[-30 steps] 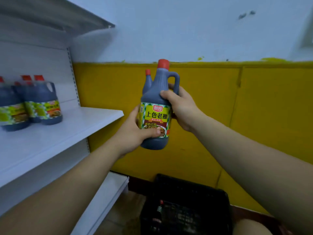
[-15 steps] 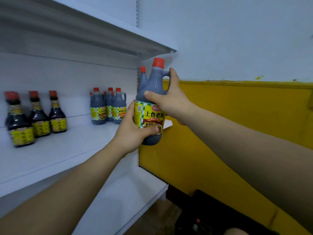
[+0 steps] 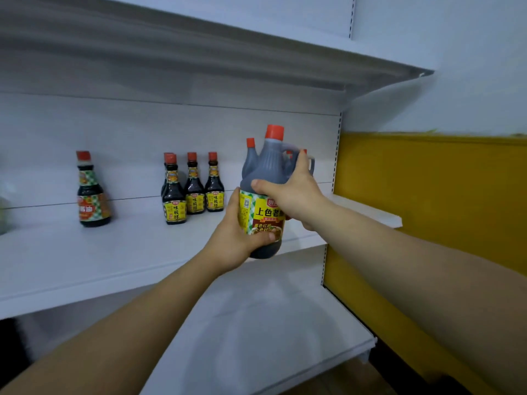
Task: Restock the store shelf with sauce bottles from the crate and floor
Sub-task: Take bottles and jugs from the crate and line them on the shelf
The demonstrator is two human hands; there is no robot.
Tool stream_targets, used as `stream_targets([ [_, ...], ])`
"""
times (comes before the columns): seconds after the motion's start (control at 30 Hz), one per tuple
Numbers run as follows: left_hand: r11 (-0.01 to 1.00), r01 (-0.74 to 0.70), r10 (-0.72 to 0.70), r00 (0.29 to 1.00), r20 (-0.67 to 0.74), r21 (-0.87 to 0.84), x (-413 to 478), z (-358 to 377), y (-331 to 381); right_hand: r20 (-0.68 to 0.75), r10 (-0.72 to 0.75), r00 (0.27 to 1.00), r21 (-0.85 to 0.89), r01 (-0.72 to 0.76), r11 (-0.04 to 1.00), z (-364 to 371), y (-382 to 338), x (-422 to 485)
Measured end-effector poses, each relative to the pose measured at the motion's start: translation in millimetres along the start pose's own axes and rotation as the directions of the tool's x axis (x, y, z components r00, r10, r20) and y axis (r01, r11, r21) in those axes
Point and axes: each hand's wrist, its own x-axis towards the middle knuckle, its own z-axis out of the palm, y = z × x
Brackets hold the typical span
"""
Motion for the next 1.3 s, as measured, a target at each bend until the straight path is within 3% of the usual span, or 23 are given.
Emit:
stream_targets([
  [0.13,0.942,0.116,-0.150,0.985,0.085,0.316,26.9,-10.7,-22.8,-0.024,0.012,1.000,-0.032,-0.012,0.999,4.9,28.4,29.1],
  [0.27,0.717,0.152,-0.334,0.932,0.143,0.680,51.0,-17.4,-58.4,0.000,0.013,1.000,-0.020,-0.013,1.000,2.9,62.2,55.2],
  [0.4,0.531,0.156,-0.477,0.867,0.142,0.833,75.5,-15.8,-96.1,-0.017,0.030,0.999,0.036,-0.029,0.999,2.3,91.9,86.7],
  [0.57,0.408,0.141,-0.518,0.849,0.101,0.902,110.0,3.6,-119.6,0.013,0.052,0.999,0.018,-0.052,0.998,3.5,116.0,130.9],
  [0.7,0.364,0.149,-0.568,0.818,0.092,0.920,134.1,16.6,-129.4,0.035,0.042,0.999,-0.025,-0.041,0.999,15.6,139.7,157.9],
  [0.8,0.352,0.150,-0.582,0.808,0.090,0.924,139.7,19.5,-140.0,0.007,-0.002,1.000,-0.144,0.003,0.990,24.3,156.4,176.5],
  [1.1,0.344,0.114,-0.562,0.820,0.107,0.932,139.9,19.8,-147.6,0.016,-0.011,1.000,-0.221,0.014,0.975,40.6,179.2,242.4],
  [1.3,0.335,0.104,-0.556,0.824,0.108,0.936,140.9,17.9,-151.7,-0.012,0.009,1.000,-0.390,-0.013,0.921,42.4,193.3,272.2],
])
